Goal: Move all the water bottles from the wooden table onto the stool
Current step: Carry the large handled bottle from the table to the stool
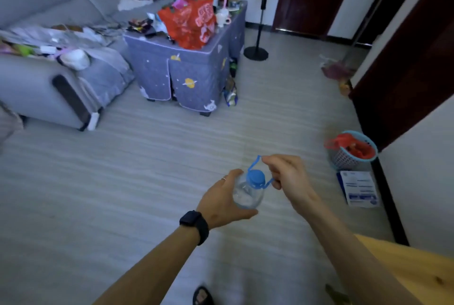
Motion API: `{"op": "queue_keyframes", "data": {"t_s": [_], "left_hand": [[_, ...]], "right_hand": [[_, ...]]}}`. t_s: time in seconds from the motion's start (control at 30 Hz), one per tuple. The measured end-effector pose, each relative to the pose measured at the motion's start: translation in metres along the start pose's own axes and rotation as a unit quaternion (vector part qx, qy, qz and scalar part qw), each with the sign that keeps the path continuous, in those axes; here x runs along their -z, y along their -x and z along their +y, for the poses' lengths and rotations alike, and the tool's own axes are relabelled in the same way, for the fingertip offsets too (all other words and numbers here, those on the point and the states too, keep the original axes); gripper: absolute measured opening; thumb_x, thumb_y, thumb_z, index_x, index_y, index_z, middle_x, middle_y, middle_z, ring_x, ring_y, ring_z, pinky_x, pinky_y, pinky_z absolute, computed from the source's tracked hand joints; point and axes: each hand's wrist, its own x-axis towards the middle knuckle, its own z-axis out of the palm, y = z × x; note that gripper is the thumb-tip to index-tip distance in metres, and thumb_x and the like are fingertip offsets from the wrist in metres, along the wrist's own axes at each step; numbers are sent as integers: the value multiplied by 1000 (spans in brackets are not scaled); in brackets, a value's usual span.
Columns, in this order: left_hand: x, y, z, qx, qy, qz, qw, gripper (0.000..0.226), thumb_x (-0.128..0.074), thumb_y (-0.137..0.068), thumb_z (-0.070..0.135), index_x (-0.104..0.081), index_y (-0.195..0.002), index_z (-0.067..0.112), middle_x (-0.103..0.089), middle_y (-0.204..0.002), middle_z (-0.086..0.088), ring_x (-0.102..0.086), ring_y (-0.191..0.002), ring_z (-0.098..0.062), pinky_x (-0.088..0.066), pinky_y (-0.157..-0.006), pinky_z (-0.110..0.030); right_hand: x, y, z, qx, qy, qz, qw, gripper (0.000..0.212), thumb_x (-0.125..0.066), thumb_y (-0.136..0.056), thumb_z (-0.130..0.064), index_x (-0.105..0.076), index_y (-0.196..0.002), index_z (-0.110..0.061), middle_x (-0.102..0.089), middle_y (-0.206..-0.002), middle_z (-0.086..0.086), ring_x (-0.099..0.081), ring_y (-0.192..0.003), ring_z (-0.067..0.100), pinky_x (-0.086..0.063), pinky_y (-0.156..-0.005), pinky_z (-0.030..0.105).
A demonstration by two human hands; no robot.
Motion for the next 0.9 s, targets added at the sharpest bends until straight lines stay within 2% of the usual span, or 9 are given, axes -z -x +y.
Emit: {"op": "queue_keyframes", "data": {"t_s": [0.1, 0.2, 0.33, 0.57, 0.67, 0.8, 0.9], "left_hand": [[54, -1, -37, 33, -4, 43, 999, 79, -82, -63, 53, -37, -127, 38, -61, -111, 16, -60, -95, -6, -50, -77, -23], [99, 0, -74, 69, -8, 70, 995, 75, -83, -64, 48, -40, -125, 36, -61, -106, 16, -60, -92, -8, -52, -76, -26], [154, 3, -129, 128, -4, 100, 987, 76, -83, -64, 48, -40, -126, 38, -62, -106, 15, -60, -91, -10, -53, -79, -33], [252, -16, -219, 256, 2, 173, 951, 77, -80, -58, 54, -38, -123, 46, -65, -102, 17, -63, -92, -13, -54, -81, -33], [293, -22, -248, 293, 1, 213, 932, 84, -81, -58, 57, -35, -128, 47, -61, -109, 19, -59, -95, -12, -52, -82, -30], [345, -32, -280, 336, 30, 275, 900, 86, -82, -59, 54, -34, -130, 46, -61, -114, 15, -55, -95, -11, -45, -77, -23], [388, -37, -304, 359, 36, 311, 879, 88, -83, -58, 54, -35, -132, 45, -62, -116, 13, -59, -101, -15, -42, -76, -22]], "right_hand": [[-59, -33, -12, 28, 29, -23, 999, 46, -70, -83, -33, -44, -47, -21, -29, -54, -1, -26, -52, 13, -22, -54, 32], [-114, -66, -15, 27, 59, -30, 997, 44, -68, -75, -53, -46, -57, -18, -27, -62, 6, -26, -58, 17, -22, -57, 36], [-190, -114, -15, 35, 78, -102, 991, 49, -66, -87, -44, -38, -55, -19, -28, -58, 3, -26, -56, 18, -24, -56, 35], [-338, -214, -28, 65, 107, -236, 964, 51, -66, -91, -39, -35, -58, -14, -28, -59, 2, -25, -59, 17, -24, -56, 33], [-398, -249, -43, 84, 122, -289, 946, 52, -66, -90, -40, -33, -57, -18, -26, -58, 0, -25, -60, 17, -24, -58, 34], [-475, -286, -69, 116, 147, -343, 920, 55, -67, -90, -39, -35, -55, -11, -27, -57, -2, -26, -60, 15, -25, -56, 34], [-528, -309, -87, 135, 147, -371, 907, 53, -70, -90, -34, -32, -55, -19, -26, -54, -7, -26, -57, 11, -24, -51, 29]]}}
